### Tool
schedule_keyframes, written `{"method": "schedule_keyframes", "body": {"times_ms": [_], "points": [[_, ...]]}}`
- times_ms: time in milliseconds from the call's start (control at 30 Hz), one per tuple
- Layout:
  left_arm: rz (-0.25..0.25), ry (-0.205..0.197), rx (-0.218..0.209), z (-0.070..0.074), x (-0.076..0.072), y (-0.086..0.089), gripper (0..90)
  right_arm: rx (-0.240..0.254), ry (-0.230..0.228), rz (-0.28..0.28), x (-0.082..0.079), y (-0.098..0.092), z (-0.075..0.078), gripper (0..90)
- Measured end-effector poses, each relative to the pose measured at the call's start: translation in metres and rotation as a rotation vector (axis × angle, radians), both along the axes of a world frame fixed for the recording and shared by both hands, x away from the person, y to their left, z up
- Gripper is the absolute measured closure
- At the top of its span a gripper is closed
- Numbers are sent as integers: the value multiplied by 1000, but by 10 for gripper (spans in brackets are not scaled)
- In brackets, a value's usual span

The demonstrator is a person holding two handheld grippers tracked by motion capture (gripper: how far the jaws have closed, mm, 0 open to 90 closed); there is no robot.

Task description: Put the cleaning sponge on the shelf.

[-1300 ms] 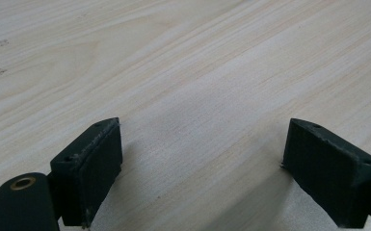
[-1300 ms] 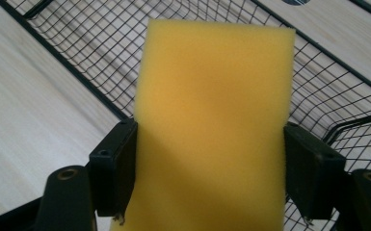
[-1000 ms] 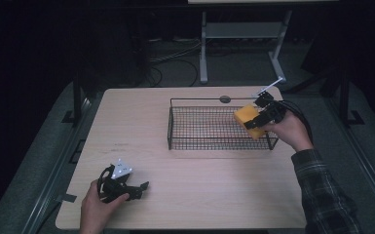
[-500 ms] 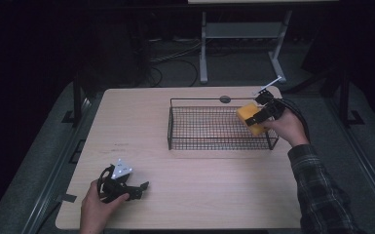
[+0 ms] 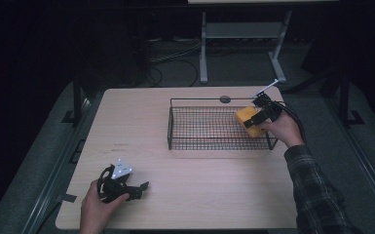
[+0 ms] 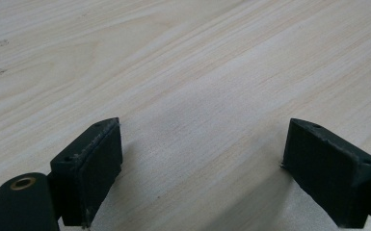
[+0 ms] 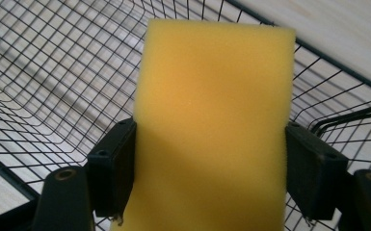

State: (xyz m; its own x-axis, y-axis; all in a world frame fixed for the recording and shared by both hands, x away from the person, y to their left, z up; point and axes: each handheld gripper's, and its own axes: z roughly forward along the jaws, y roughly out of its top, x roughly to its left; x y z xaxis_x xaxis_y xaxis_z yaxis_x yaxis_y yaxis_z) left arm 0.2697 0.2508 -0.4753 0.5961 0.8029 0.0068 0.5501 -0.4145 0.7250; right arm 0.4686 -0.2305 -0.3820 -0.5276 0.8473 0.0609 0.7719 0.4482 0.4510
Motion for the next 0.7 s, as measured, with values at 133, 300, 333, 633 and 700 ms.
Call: {"method": "schedule_keyframes", "body": {"times_ms": [133, 300, 333, 633, 700], "points": [[0, 0, 0, 0, 0, 0, 128, 2, 13, -8, 0, -1, -7, 277], [0, 0, 0, 0, 0, 0, 128, -10, 25, -18, 0, -2, -15, 274], [0, 0, 0, 0, 0, 0, 128, -10, 25, -18, 0, -2, -15, 274], [0, 0, 0, 0, 0, 0, 128, -1, 42, -32, 0, -6, -27, 271], [0, 0, 0, 0, 0, 0, 128, -2, 45, -32, 0, -7, -28, 270]]}}
